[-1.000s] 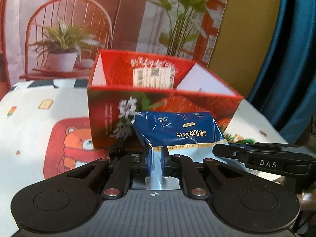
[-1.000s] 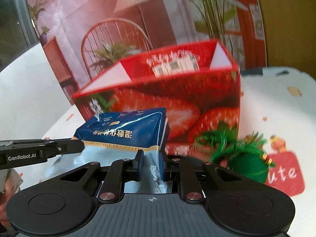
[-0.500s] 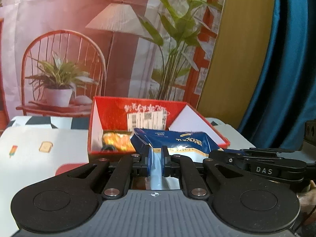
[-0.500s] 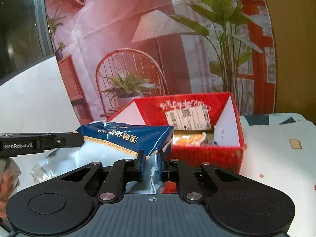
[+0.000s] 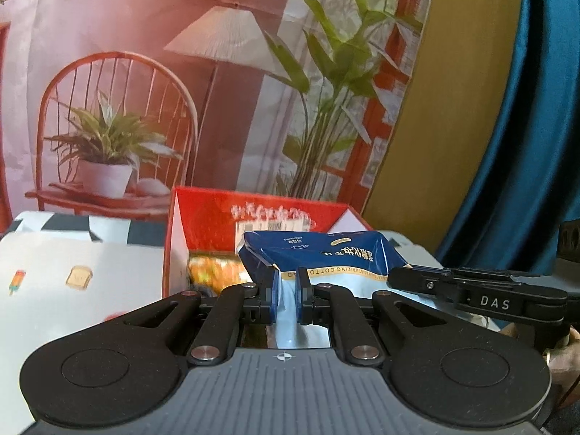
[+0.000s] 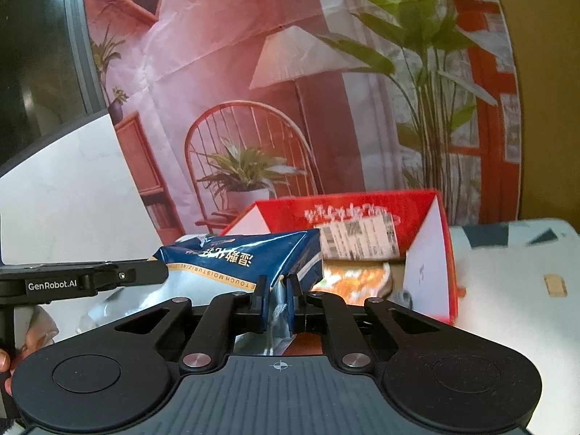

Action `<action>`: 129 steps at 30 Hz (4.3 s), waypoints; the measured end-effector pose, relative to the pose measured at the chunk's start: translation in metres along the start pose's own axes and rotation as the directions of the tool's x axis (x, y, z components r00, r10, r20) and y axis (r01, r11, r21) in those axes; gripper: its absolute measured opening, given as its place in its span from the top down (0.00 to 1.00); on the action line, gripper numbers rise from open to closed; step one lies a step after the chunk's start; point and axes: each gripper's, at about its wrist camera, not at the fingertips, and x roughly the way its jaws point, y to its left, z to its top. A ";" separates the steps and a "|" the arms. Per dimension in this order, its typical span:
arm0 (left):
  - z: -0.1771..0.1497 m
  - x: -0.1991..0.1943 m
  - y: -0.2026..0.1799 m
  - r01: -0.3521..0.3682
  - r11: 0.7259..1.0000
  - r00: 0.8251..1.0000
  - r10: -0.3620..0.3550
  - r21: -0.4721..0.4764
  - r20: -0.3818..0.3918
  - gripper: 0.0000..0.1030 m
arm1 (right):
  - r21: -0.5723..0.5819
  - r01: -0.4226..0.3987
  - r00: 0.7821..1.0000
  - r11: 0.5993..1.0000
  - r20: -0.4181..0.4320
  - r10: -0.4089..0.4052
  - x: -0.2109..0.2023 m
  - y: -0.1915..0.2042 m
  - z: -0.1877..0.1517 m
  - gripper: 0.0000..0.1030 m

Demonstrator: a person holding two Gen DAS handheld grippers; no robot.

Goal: Organize soft objects
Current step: 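Carry the blue bag with the left tool over the red box, then open the left tool to drop the blue bag into the box, then move the left tool down to the black knit glove beside the box, then close the left tool on the black knit glove and lift it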

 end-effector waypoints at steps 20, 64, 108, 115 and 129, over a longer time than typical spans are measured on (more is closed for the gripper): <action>0.049 0.148 0.017 -0.155 0.987 0.978 0.160 0.048 -0.134 0.90 | -0.100 0.159 0.963 0.982 -0.202 -0.176 0.158 -0.052 0.066 0.92; 0.013 0.044 -0.003 -0.199 0.974 0.973 0.210 0.110 -0.101 0.00 | 0.018 0.180 0.980 0.984 -0.086 -0.177 0.064 -0.047 0.032 0.00; -0.135 -0.016 0.004 -0.139 0.990 0.963 0.128 -0.032 -0.239 0.34 | 0.024 0.109 0.987 0.994 -0.124 -0.105 -0.023 0.012 -0.132 0.00; -0.147 -0.007 0.013 -0.121 0.990 0.958 0.098 -0.071 -0.269 0.47 | 0.005 0.104 0.980 0.995 -0.169 -0.101 -0.029 0.019 -0.143 0.03; -0.154 -0.018 0.014 -0.149 0.987 0.955 0.128 -0.061 -0.268 0.71 | 0.034 0.062 0.969 0.998 -0.243 -0.052 -0.024 0.025 -0.158 0.32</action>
